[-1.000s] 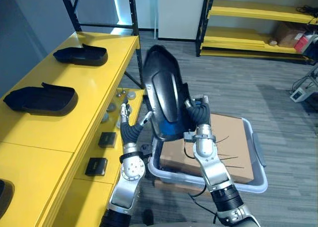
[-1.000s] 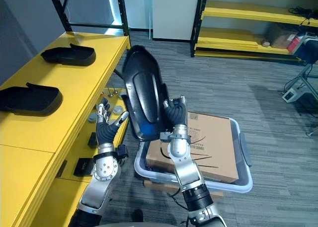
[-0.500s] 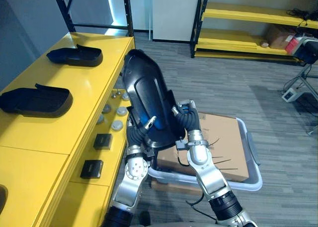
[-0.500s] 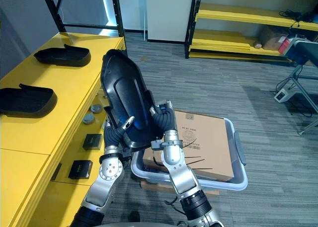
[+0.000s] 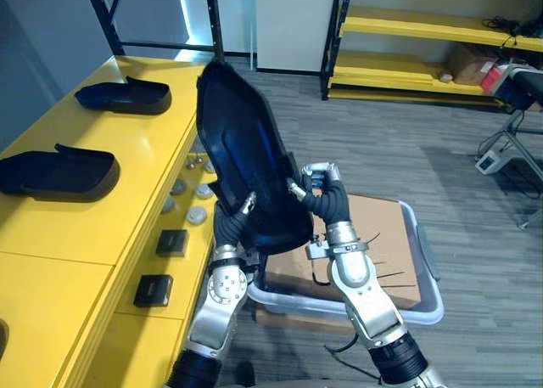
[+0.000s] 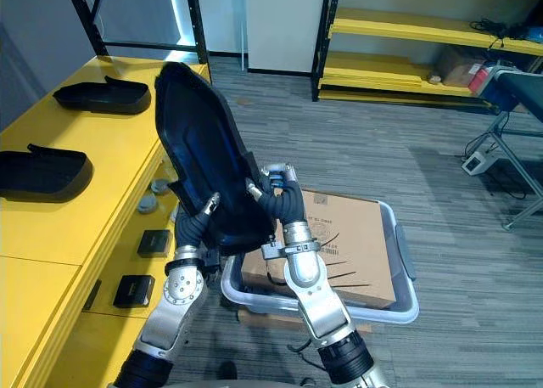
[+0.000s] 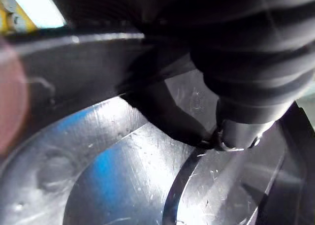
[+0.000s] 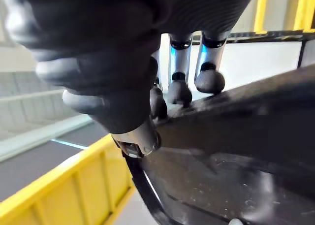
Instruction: Walk over and take plastic housings, then place them on the shelf
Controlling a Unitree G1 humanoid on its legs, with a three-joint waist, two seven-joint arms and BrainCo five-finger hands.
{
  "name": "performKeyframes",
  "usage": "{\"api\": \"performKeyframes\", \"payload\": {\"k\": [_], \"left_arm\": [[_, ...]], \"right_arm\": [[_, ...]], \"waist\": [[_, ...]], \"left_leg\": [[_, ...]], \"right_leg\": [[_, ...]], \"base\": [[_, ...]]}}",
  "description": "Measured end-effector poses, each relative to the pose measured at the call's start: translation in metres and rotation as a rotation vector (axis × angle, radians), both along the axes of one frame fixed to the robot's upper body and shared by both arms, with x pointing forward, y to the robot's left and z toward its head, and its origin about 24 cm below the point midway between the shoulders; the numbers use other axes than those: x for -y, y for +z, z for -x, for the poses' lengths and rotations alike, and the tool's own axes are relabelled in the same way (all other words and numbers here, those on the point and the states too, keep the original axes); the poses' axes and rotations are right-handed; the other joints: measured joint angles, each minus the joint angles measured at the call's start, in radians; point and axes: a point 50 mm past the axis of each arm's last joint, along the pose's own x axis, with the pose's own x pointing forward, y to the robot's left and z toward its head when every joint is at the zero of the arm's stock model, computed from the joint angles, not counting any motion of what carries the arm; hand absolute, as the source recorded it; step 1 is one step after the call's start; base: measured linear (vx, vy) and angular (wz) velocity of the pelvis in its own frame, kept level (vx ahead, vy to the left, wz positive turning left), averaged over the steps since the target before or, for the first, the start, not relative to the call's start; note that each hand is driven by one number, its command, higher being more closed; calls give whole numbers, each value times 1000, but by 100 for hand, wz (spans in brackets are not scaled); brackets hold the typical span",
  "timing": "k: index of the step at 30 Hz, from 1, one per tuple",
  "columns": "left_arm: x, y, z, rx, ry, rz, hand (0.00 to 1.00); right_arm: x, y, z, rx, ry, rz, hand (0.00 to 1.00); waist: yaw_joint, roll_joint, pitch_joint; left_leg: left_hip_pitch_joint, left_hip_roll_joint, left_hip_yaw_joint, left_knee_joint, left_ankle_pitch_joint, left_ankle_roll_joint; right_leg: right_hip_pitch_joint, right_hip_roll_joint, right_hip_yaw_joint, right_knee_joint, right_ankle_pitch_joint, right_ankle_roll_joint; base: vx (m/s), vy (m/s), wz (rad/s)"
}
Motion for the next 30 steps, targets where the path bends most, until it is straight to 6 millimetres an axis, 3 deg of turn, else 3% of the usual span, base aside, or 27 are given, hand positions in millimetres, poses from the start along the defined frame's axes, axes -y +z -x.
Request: {"api": "performKeyframes", "payload": {"k": [6,10,11,12,13,15,16,17,18,21,24,26,30], "left_arm": [[-23,-13,11,-50,104,4,100],[-31,-20,18,-79,140,8,100],[-34,-22,21,-91,149,10,100],[-38,-25,26,-104,169,14,100],[-40,-25,27,-106,175,13,100],[-48,-29,36,-122,202,13,100],[-49,-29,37,-124,203,12,100],[-50,-31,39,-127,203,12,100],[-51,-31,42,-127,196,15,100],[-49,-27,45,-110,150,23,100],[-43,-29,50,-109,105,56,100],[-42,-34,56,-129,94,61,100],[-42,-43,66,-182,80,71,100]], "right_arm": [[57,31,12,186,-193,-109,0],[112,21,22,179,-435,-164,0],[135,9,29,134,-541,-190,0],[163,-15,38,45,-675,-249,0],[168,-21,40,21,-702,-258,0],[201,-81,58,-248,-892,-295,0],[207,-98,65,-328,-928,-304,0],[216,-131,79,-490,-986,-327,0],[220,-162,91,-645,-1011,-362,0],[212,-225,124,-978,-1006,-404,0],[189,-266,159,-1226,-951,-441,0],[170,-286,173,-1345,-904,-473,0],[126,-308,182,-1529,-714,-459,0]], "waist": [[-5,0,0],[-6,0,0],[-9,1,0],[-20,1,0],[-23,1,0],[-37,8,1],[-38,10,1],[-41,16,0],[-48,24,1],[-56,42,7],[-54,51,8],[-52,50,10],[-35,43,20]], "left_leg": [[6,2,12,-1,-1,-1],[7,0,13,-6,-4,-5],[5,0,13,-6,-4,-6],[2,0,11,-6,-4,-6],[1,0,10,-6,-4,-6],[-7,1,9,-3,-5,-7],[-7,1,9,-2,-5,-8],[-8,1,8,-1,-7,-9],[-10,1,5,-1,-8,-10],[-15,2,-9,0,-5,-6],[-14,5,-20,0,-5,-6],[-6,5,-27,0,-5,-7],[5,4,-58,-1,-20,-22]], "right_leg": [[0,0,6,1,-1,-2],[1,-1,3,1,-3,-6],[0,-2,1,1,-3,-6],[-1,-2,-2,0,-3,-6],[-1,-2,-2,0,-3,-6],[-6,0,-4,-4,-3,-6],[-6,0,-4,-6,-3,-6],[-6,1,-4,-7,-3,-5],[-7,1,-5,-8,-3,-5],[-2,4,-10,-7,0,0],[5,3,-29,7,-12,0],[9,1,-34,26,-27,1],[24,-8,-65,76,-63,3]], "base": [[-19,2,-5],[-2,4,1],[7,12,4],[11,10,4],[16,5,4],[0,0,0],[0,0,0],[0,0,0],[0,0,0],[27,-7,8],[26,-13,18],[16,-10,16],[-18,-12,26]]}}
